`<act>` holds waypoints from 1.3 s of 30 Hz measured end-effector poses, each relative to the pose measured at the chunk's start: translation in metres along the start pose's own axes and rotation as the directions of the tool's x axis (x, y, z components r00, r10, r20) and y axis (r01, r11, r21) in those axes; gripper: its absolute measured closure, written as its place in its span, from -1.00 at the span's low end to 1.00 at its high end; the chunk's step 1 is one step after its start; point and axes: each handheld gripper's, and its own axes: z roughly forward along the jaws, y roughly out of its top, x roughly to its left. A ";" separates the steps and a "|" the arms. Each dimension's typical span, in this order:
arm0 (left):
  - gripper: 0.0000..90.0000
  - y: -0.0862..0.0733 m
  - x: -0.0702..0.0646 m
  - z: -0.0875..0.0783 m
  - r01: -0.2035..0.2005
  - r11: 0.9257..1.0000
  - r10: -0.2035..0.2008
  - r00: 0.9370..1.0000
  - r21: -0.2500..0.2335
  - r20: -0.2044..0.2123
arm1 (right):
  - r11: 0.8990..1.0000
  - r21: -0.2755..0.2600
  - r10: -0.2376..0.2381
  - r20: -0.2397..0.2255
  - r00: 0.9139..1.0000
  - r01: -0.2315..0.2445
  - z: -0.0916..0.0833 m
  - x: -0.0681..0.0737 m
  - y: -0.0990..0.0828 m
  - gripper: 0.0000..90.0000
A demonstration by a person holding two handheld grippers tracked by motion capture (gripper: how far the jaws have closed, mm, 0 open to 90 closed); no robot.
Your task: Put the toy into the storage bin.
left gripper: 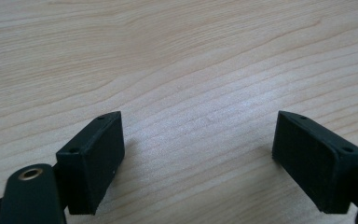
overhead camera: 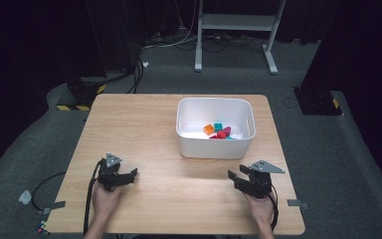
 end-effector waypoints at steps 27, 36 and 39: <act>-0.63 0.000 0.000 0.000 0.000 1.000 0.000 1.000 0.001 0.000 | 0.984 0.155 -0.113 0.145 0.983 0.090 0.036 0.001 -0.026 -0.20; -0.63 0.000 0.000 0.000 -0.002 1.000 0.002 1.000 0.001 0.000 | 0.986 0.161 -0.080 0.190 0.978 0.049 0.037 0.001 -0.025 -0.39; -0.63 0.000 0.000 0.000 0.000 1.000 0.000 1.000 0.000 0.000 | 0.986 0.161 -0.080 0.190 0.978 0.049 0.037 0.001 -0.025 -0.39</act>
